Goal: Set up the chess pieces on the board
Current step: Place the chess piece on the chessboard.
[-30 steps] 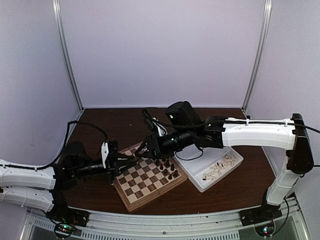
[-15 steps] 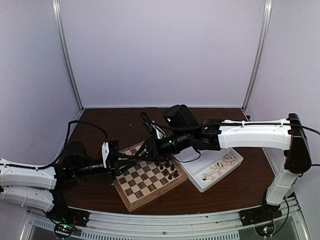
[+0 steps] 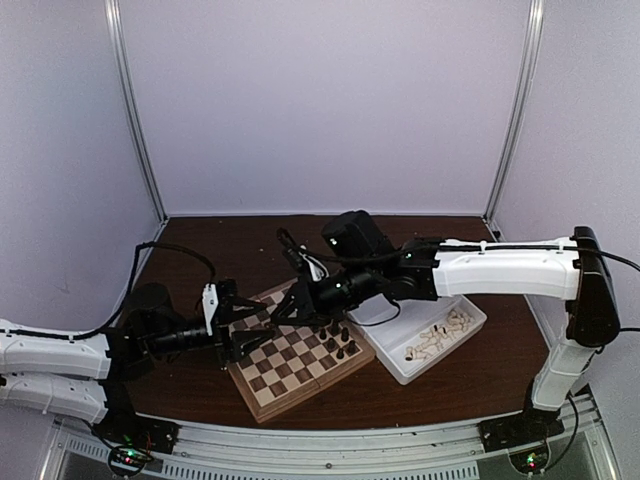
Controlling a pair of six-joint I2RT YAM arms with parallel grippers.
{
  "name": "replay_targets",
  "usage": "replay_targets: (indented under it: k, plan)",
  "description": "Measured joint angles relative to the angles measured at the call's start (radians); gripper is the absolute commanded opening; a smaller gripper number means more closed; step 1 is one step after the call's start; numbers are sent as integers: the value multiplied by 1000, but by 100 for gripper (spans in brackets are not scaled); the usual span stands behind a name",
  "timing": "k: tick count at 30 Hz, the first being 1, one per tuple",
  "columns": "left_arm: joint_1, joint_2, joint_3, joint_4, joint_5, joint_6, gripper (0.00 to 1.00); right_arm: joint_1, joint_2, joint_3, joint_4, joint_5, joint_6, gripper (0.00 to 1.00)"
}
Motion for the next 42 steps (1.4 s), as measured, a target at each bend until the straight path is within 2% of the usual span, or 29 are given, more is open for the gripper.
replay_targets:
  k: [2, 8, 10, 14, 18, 21, 27, 35, 42]
  plan:
    - [0, -28, -3, -19, -11, -7, 76, 2, 10, 32, -52, 20, -38, 8]
    - [0, -217, -63, -139, -101, -108, 82, 23, 45, 168, -287, 186, -209, 8]
    - [0, -309, -64, -224, -153, -167, 86, 32, 58, 193, -340, 242, -251, 8]
    - [0, -506, -42, -461, -331, -356, 86, 60, 103, 225, -426, 339, -315, 8]
    - [1, -597, 21, -704, -459, -491, 87, 92, 171, 269, -480, 410, -363, 8]
    - [3, -611, 77, -864, -524, -562, 88, 120, 235, 322, -515, 460, -393, 9]
    - [3, -586, 142, -1032, -570, -628, 93, 166, 325, 374, -547, 538, -430, 11]
    - [3, -476, 215, -1121, -566, -645, 94, 194, 370, 385, -562, 642, -451, 13]
    - [3, -443, 221, -1149, -561, -647, 94, 199, 395, 395, -584, 691, -468, 15]
